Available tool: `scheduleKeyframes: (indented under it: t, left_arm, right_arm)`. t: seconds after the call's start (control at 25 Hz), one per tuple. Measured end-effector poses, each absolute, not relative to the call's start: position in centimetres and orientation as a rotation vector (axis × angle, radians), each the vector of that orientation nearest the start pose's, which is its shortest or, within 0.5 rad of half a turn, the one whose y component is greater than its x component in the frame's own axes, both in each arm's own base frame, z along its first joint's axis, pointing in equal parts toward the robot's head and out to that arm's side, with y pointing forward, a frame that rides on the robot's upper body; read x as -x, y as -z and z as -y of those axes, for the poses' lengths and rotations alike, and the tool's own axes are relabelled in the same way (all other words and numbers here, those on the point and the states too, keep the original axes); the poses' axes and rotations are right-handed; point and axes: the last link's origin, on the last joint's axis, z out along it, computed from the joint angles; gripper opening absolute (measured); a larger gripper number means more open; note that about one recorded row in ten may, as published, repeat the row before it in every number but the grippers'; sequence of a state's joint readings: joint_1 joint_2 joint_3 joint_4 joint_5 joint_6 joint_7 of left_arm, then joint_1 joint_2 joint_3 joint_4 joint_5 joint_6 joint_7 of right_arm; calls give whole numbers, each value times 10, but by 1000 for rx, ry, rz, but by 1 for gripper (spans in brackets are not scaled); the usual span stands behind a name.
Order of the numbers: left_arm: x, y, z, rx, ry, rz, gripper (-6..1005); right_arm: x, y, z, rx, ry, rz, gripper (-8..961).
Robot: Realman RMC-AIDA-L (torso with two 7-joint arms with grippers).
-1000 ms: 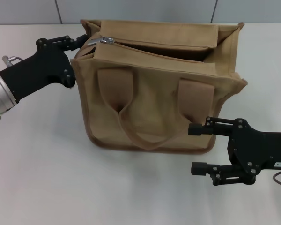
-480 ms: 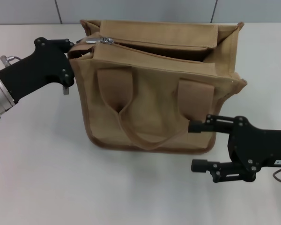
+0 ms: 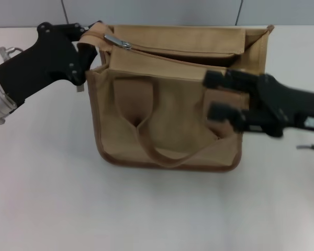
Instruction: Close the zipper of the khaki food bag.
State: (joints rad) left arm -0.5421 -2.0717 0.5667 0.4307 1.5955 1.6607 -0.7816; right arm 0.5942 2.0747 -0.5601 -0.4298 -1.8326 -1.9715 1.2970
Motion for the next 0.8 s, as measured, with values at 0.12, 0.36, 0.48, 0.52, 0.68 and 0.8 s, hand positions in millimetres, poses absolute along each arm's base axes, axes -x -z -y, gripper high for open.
scheduleKeyframes:
  t: [0.12,0.36,0.48,0.52,0.68,0.8]
  left_arm:
    - [232,-20,-337,2293,1133,-2,4]
    - [222,-20,-345,2276,1167,-20,5]
    - [219,-20,-348,2275,1163,-23,5]
    - [219,-20,-348,2274,1161,-23,5]
    - [220,-21,-348,2271,1158,-18,5]
    - [222,-20,-347,2267,1161,-10,5]
  right_arm:
    - [-199,-6,-313,2778,-1437,-574,698]
    - [-176,2,-349,2767,-1349,-795,695]
    - [-166,5,-357,2778,-1334,-844,693]
    - [-163,6,-358,2787,-1331,-848,693]
    - [-156,11,-358,2838,-1307,-842,690]
    - [-153,14,-357,2875,-1282,-828,689]
